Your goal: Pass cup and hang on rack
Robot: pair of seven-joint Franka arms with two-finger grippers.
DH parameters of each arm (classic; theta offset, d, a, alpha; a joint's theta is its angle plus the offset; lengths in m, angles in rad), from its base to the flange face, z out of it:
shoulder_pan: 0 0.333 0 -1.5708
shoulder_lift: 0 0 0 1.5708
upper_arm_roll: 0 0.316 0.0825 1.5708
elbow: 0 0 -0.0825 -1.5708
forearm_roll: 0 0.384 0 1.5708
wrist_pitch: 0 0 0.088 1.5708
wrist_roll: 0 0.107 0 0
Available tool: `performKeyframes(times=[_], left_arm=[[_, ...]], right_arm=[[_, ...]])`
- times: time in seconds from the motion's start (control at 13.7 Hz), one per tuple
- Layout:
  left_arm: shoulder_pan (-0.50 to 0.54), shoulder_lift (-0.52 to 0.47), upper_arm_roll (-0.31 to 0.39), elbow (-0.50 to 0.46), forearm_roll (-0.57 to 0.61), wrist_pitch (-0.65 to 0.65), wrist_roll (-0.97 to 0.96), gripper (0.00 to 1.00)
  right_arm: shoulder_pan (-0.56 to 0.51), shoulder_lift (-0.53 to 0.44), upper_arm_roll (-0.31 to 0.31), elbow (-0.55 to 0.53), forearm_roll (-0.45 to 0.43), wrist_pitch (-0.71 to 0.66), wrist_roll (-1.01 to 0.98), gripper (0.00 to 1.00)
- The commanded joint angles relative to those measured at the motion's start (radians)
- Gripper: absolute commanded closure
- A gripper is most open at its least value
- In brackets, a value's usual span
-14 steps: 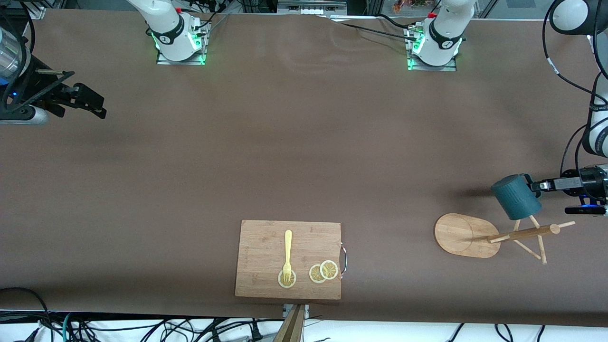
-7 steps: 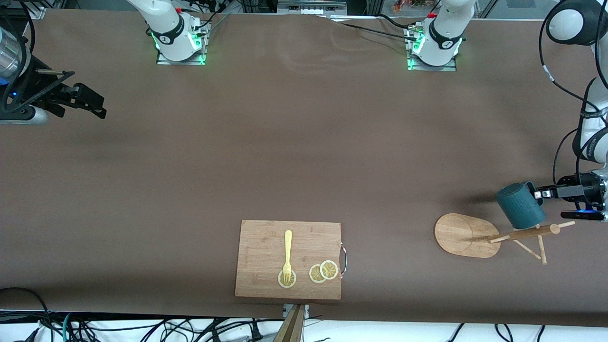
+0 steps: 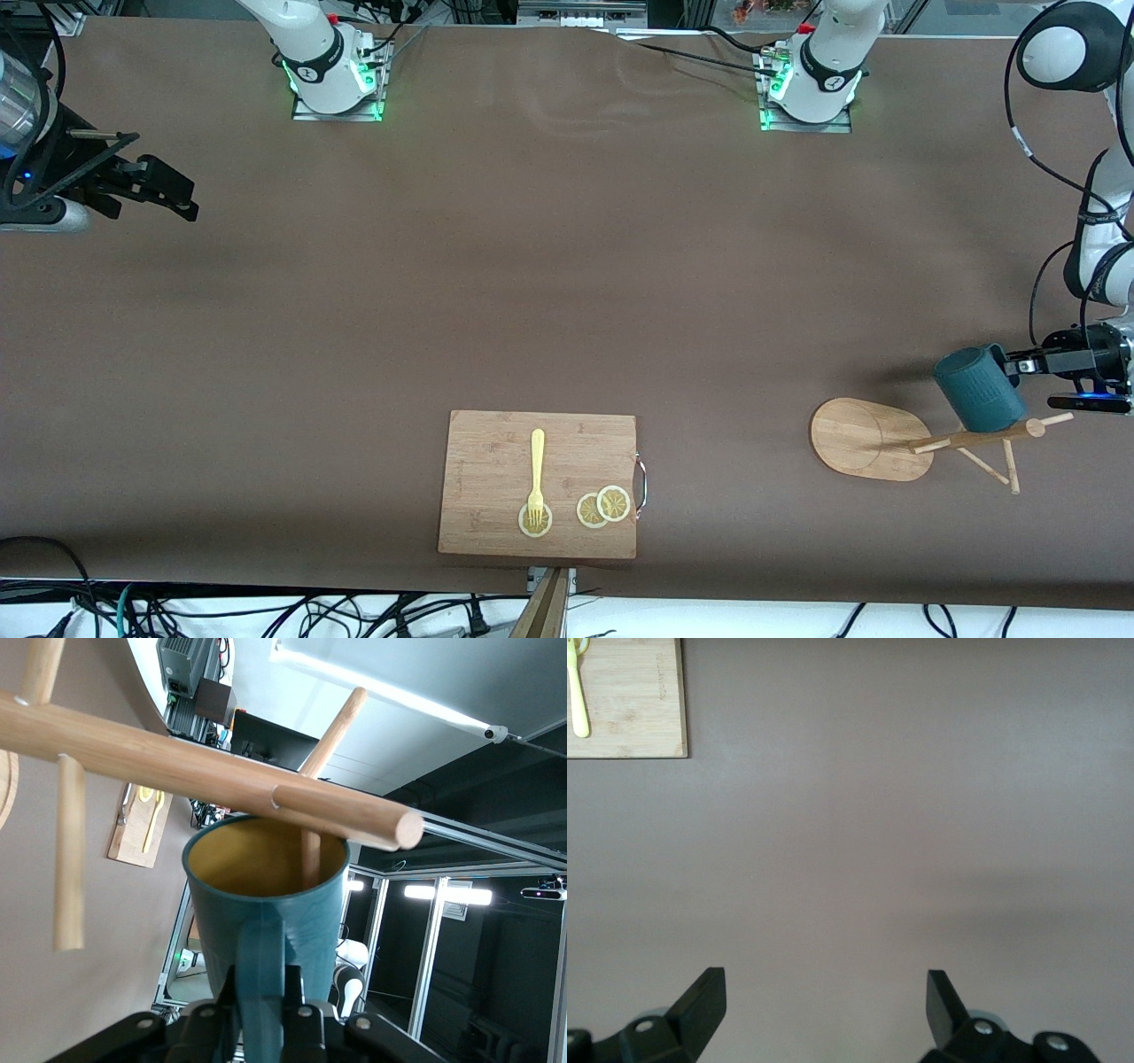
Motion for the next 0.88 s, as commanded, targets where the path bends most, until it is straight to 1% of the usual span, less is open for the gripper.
performKeyframes(times=[0.0, 0.29, 0.36, 0.44, 0.51, 0.58, 0.66, 0.73, 0.8], left_arm=[[0.003, 0.025, -0.002, 0.052, -0.017, -0.021, -0.022, 0.00], [-0.004, 0.024, 0.027, 0.098, 0.004, -0.048, -0.024, 0.00], [-0.005, 0.021, 0.047, 0.127, 0.056, -0.070, -0.022, 0.00], [-0.005, 0.018, 0.058, 0.176, 0.129, -0.096, -0.022, 0.00], [-0.005, 0.016, 0.059, 0.215, 0.208, -0.126, -0.022, 0.00], [-0.002, 0.012, 0.061, 0.242, 0.260, -0.140, -0.022, 0.00], [-0.001, -0.001, 0.062, 0.259, 0.321, -0.157, -0.018, 0.00], [-0.004, -0.019, 0.058, 0.278, 0.409, -0.174, -0.012, 0.00], [-0.010, -0.053, 0.053, 0.289, 0.484, -0.176, -0.012, 0.00]], right_arm=[[0.001, 0.004, 0.001, 0.016, 0.004, -0.017, 0.001, 0.00], [0.001, 0.004, 0.001, 0.016, 0.004, -0.017, 0.001, 0.00], [0.001, 0.004, 0.002, 0.016, 0.004, -0.017, 0.001, 0.00], [0.001, 0.004, 0.001, 0.016, 0.004, -0.017, 0.001, 0.00], [0.001, 0.004, 0.001, 0.016, 0.004, -0.017, 0.001, 0.00], [0.001, 0.004, 0.001, 0.015, 0.004, -0.017, 0.001, 0.00], [0.001, 0.004, 0.001, 0.015, 0.004, -0.017, 0.001, 0.00], [0.001, 0.004, 0.001, 0.015, 0.004, -0.017, 0.001, 0.00], [0.001, 0.004, 0.001, 0.015, 0.004, -0.017, 0.001, 0.00]])
